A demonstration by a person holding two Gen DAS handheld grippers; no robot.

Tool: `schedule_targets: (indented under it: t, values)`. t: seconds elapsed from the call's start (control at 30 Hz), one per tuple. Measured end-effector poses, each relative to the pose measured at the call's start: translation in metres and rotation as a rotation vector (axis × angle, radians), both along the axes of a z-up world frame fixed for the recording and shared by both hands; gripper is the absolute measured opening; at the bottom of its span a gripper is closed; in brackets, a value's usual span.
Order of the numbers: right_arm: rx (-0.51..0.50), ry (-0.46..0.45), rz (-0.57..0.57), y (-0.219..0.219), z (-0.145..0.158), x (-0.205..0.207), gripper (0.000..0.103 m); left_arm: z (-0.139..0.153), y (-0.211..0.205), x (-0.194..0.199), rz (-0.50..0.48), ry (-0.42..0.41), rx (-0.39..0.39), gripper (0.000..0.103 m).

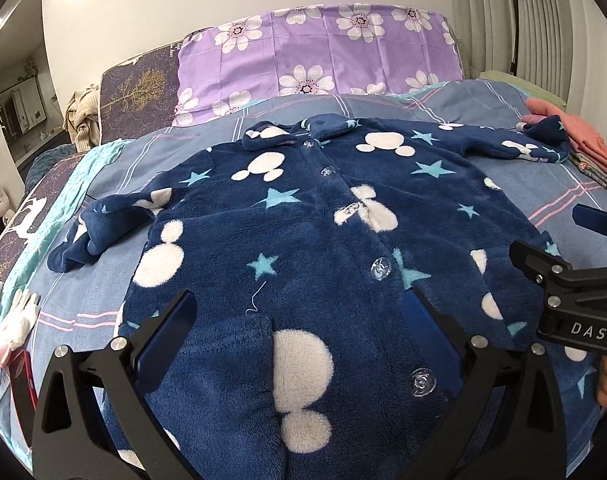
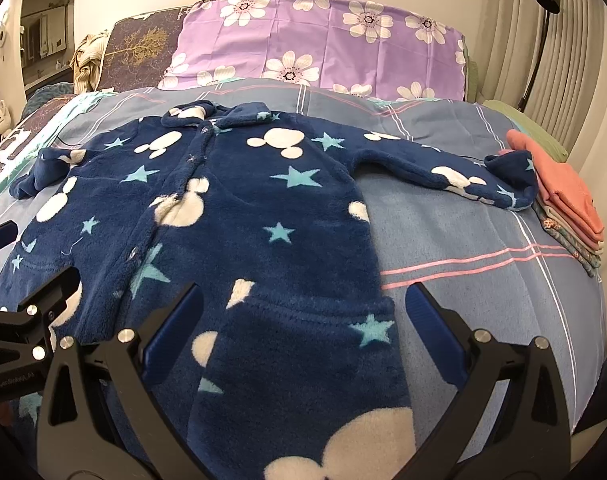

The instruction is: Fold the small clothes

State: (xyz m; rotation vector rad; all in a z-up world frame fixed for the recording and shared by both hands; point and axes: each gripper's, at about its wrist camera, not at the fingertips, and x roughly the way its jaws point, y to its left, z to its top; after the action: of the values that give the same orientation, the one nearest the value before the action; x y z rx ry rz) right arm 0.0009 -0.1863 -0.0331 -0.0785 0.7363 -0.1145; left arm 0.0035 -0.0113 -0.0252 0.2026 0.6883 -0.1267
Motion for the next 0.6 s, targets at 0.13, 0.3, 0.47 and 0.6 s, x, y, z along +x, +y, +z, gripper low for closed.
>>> schedule_targets:
  t: [0.13, 0.3, 0.47, 0.6]
  values:
    - [0.000, 0.005, -0.001, 0.000, -0.001, -0.001, 0.101, -0.001, 0.001, 0.000, -0.002, 0.001, 0.001, 0.102]
    - [0.007, 0.019, -0.009, -0.001, -0.006, -0.002, 0.101, -0.002, 0.001, 0.000, 0.001, 0.005, -0.002, 0.102]
    - [0.010, 0.054, -0.012, 0.000, -0.013, 0.001, 0.101, -0.005, 0.003, 0.000, 0.007, 0.016, -0.006, 0.102]
    - [0.010, 0.038, -0.014, 0.000, -0.012, -0.001, 0.101, -0.005, 0.004, 0.001, 0.008, 0.019, -0.007, 0.102]
